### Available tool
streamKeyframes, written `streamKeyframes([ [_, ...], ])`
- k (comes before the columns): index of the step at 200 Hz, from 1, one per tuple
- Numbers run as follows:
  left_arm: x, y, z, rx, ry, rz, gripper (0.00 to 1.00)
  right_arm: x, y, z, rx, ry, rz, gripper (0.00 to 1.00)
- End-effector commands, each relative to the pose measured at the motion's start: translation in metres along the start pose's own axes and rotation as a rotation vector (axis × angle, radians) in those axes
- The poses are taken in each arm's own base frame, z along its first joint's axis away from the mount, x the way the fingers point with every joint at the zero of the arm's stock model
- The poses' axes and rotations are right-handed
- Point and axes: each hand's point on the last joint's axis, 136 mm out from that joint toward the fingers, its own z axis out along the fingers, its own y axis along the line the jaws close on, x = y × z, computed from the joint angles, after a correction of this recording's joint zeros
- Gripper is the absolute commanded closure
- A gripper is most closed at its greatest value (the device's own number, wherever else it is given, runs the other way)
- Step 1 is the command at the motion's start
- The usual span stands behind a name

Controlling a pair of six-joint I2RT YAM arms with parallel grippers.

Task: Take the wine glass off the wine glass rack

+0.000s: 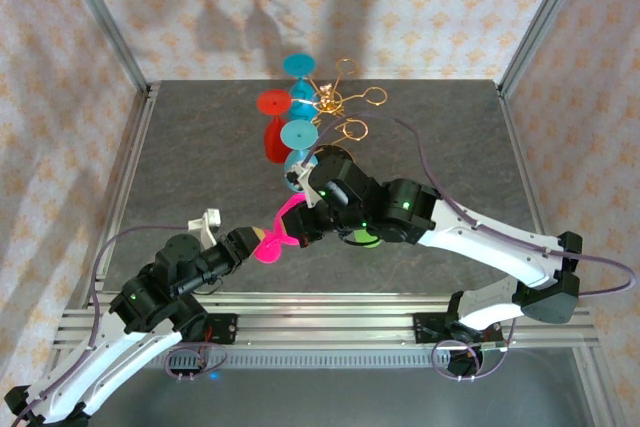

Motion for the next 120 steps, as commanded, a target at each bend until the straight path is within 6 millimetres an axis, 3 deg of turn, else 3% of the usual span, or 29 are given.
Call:
streamKeyframes([
  [1,-0.007,-0.004,-0.006,0.0,-0.034,0.008,0.45,-0.001,-0.009,-0.004,0.039,-0.023,0.016,1.0],
  [62,-0.011,0.022,-0.025,-0.137,-0.066,0.044,0.42,0.013,-0.044,0.002,0.197,0.006,0.042,1.0],
  [120,-0.014,0.026,-0.037,-0.178,-0.085,0.067,0.41,0.033,-0.075,0.01,0.33,0.057,0.047,1.0],
])
